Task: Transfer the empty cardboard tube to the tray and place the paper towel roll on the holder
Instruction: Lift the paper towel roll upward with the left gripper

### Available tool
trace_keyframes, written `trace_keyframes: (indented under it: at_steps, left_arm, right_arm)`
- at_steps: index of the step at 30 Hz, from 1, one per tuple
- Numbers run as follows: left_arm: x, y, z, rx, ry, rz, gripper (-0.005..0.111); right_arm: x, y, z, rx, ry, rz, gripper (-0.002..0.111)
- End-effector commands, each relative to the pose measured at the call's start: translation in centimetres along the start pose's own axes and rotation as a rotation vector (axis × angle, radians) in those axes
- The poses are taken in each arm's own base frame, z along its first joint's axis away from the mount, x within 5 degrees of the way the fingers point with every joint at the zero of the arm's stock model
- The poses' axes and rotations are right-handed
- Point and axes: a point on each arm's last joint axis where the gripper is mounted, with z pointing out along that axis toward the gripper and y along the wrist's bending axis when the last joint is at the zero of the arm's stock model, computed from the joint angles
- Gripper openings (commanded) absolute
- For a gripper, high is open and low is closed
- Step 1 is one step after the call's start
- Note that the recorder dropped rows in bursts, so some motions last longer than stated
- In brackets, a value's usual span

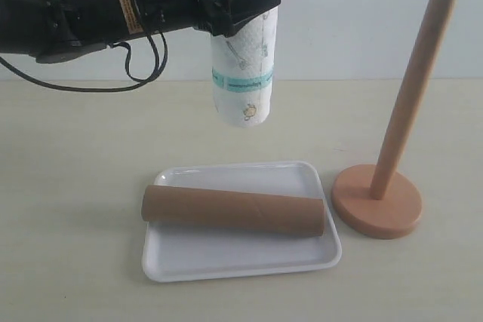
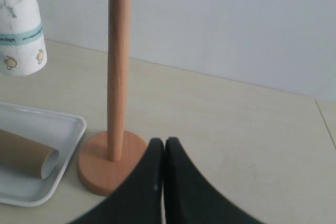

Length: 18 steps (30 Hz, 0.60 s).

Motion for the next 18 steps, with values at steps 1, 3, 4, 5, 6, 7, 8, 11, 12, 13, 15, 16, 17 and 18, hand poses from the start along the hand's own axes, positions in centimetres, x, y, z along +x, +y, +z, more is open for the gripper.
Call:
trace_keyframes:
  at_steps: [1, 3, 4, 5, 6, 7, 8, 11, 12, 13, 15, 16, 17, 18]
  left_arm:
    - [-2.1, -2.6, 0.9, 0.097, -0.016, 0.023, 0.004]
    - [-2.6, -3.4, 1.2, 0.110, -0.021, 0.031, 0.004]
    - [-3.1, -3.9, 1.5, 0.109, -0.032, 0.031, 0.004]
    - [-3.4, -4.1, 1.6, 0.104, -0.036, 0.032, 0.004]
    - [-3.8, -4.5, 1.8, 0.103, -0.044, 0.033, 0.004]
    - [-4.2, -4.8, 1.9, 0.094, -0.049, 0.035, 0.004]
    - [-4.7, -5.1, 1.9, 0.095, -0.052, 0.042, 0.004]
    - [-5.8, -5.7, 1.8, 0.092, -0.076, 0.051, 0.004]
    - [-6.3, -5.8, 1.8, 0.086, -0.087, 0.052, 0.004]
    - [-6.9, -5.8, 1.6, 0.075, -0.102, 0.052, 0.004]
    - [-7.9, -5.8, 1.6, 0.071, -0.117, 0.056, 0.004]
    - [-8.6, -5.9, 1.7, 0.079, -0.134, 0.049, 0.004]
    - [-9.1, -5.8, 1.8, 0.082, -0.143, 0.041, 0.004]
    - [-9.6, -6.0, 2.0, 0.094, -0.148, 0.046, 0.004]
  right_arm:
    - [-0.1, -0.2, 0.0, 0.015, -0.007, -0.029, 0.000]
    - [0.0, -0.2, 0.0, 0.017, -0.005, -0.029, 0.000]
    - [0.0, -0.2, 0.0, 0.017, -0.005, -0.029, 0.000]
    - [0.0, -0.2, 0.0, 0.017, -0.005, -0.029, 0.000]
    - [0.0, -0.2, 0.0, 0.019, -0.003, -0.029, 0.000]
    - [0.0, -0.2, -0.1, 0.023, 0.003, -0.029, 0.000]
    - [0.1, -0.3, -0.1, 0.031, 0.015, -0.029, 0.000]
    - [0.6, -0.6, -0.1, 0.067, 0.068, -0.026, 0.000]
    - [0.8, -0.7, -0.1, 0.077, 0.083, -0.026, 0.000]
    - [0.9, -0.9, -0.2, 0.089, 0.096, -0.021, 0.000]
    - [1.1, -1.0, -0.5, 0.079, 0.083, -0.004, 0.000]
    - [1.1, -1.1, -0.8, 0.058, 0.058, 0.018, 0.000]
    - [1.1, -1.1, -1.1, 0.030, 0.023, 0.043, 0.000]
    - [1.1, -1.1, -1.5, -0.011, -0.013, 0.076, 0.000]
